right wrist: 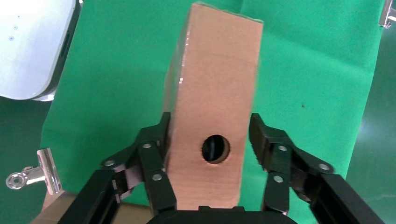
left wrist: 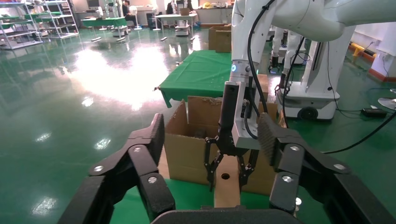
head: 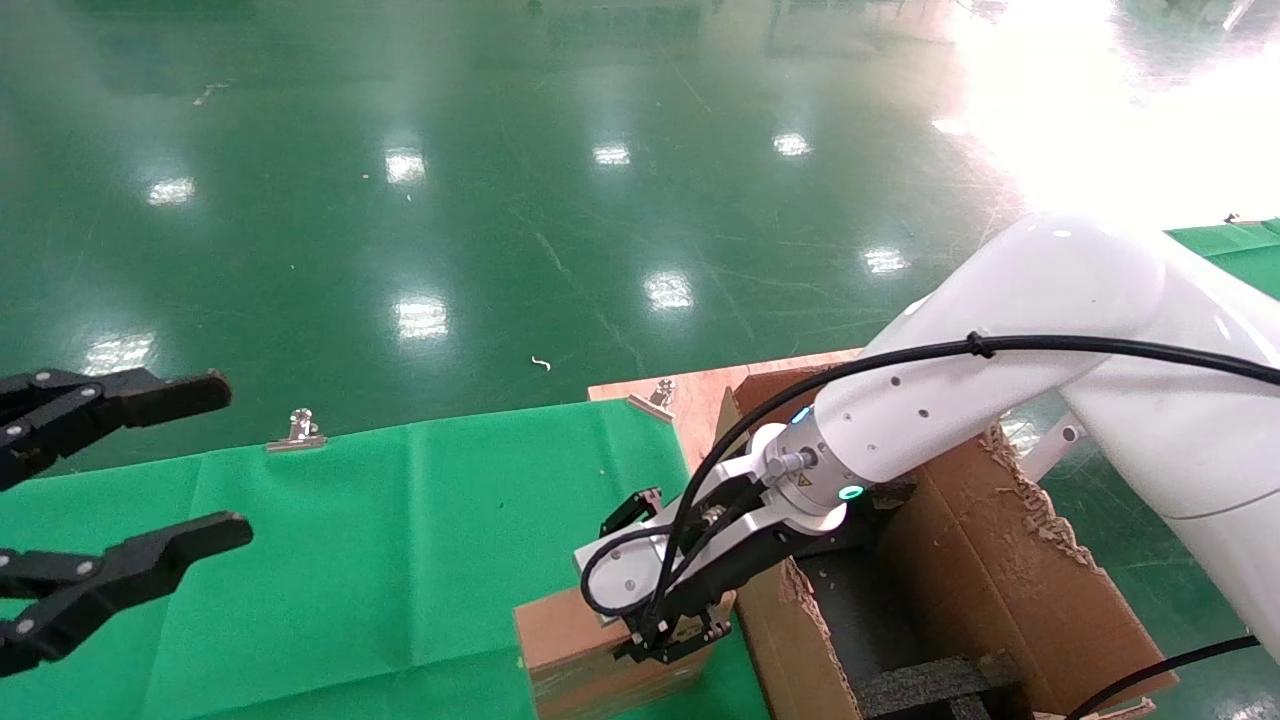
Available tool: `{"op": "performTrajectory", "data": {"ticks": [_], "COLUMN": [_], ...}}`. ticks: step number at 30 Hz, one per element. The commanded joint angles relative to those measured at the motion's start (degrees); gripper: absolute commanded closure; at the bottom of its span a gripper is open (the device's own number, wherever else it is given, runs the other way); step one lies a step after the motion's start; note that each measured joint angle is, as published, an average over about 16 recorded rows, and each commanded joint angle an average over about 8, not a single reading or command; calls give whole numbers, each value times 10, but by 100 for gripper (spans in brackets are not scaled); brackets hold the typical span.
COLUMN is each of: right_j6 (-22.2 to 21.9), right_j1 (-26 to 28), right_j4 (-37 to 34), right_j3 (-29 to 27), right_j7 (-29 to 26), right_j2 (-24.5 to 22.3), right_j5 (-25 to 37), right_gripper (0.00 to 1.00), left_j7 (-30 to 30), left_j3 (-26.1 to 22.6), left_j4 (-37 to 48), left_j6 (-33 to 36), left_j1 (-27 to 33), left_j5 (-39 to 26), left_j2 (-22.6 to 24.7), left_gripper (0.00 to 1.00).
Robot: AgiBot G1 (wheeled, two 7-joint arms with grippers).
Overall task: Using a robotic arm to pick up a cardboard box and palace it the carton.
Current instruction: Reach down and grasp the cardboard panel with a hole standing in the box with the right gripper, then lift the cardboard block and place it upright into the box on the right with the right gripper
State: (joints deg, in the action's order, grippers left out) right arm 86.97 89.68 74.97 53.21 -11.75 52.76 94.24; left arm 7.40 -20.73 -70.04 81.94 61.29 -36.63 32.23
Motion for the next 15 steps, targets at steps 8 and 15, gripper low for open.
{"op": "performTrajectory", "data": {"ticks": [8, 15], "right_j6": [-1, -6], "right_j1": [0, 24], "right_j4": [0, -12], "right_j3": [-1, -17], "right_j7": [0, -2], "right_j2": [0, -7], "right_j5": [1, -9], "right_gripper": [100, 100], "left_j7": [0, 0], "left_j3": [0, 0], "left_j4": [0, 0], "left_j6": [0, 0], "left_j1": [0, 0], "left_j5": [0, 0], "left_j2": [0, 0], "left_gripper": [0, 0]}}
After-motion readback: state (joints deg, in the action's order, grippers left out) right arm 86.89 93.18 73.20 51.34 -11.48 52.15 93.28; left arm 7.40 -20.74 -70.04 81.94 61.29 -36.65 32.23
